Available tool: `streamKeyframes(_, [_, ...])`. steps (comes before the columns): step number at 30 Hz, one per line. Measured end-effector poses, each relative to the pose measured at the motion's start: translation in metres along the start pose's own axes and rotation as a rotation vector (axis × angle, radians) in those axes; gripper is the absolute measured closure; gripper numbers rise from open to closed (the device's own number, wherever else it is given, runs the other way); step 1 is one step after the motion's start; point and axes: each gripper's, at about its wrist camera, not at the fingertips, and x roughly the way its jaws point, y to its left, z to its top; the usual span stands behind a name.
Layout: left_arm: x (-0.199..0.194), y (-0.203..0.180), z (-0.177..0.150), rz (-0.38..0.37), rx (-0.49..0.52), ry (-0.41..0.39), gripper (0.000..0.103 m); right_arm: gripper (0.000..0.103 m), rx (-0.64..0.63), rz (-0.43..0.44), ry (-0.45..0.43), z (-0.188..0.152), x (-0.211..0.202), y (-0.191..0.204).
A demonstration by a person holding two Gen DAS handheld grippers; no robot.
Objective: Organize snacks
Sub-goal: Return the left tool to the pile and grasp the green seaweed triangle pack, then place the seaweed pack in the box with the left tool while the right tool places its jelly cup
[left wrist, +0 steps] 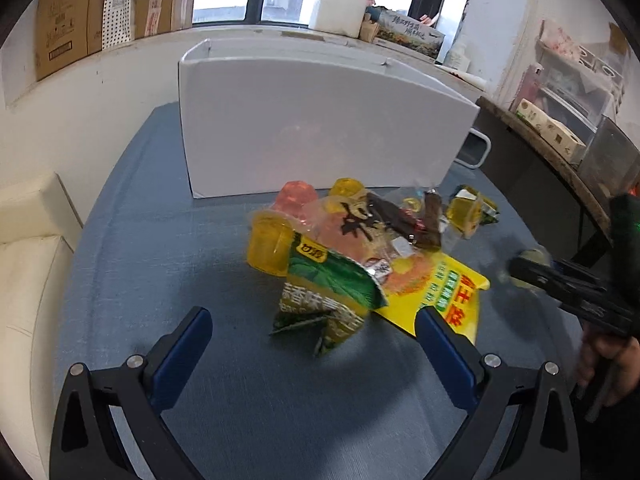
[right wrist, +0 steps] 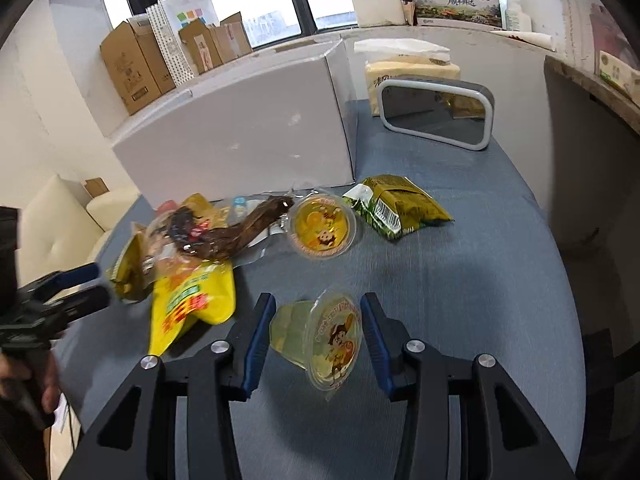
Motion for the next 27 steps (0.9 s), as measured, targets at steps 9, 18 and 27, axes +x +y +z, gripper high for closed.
streamKeyframes(9, [0.023,0.002,0.001,0.030,0.015,0.039,0.024,0.055,-0.007,0.023,-0.035,-0.008,-0.024,0.012])
streamKeyframes(18, [-0.009,0.006,-0.004,0.009,-0.009,-0.008,0.055,0.055,-0.036,0.059,-0.053,-0.003,-0.028,0.026])
streamKeyframes(27, [-0.065,-0.001,0.045,-0.037,-0.021,-0.165,0.055,0.055,-0.100,0.106,-0.129,0.044,-0.036,0.056])
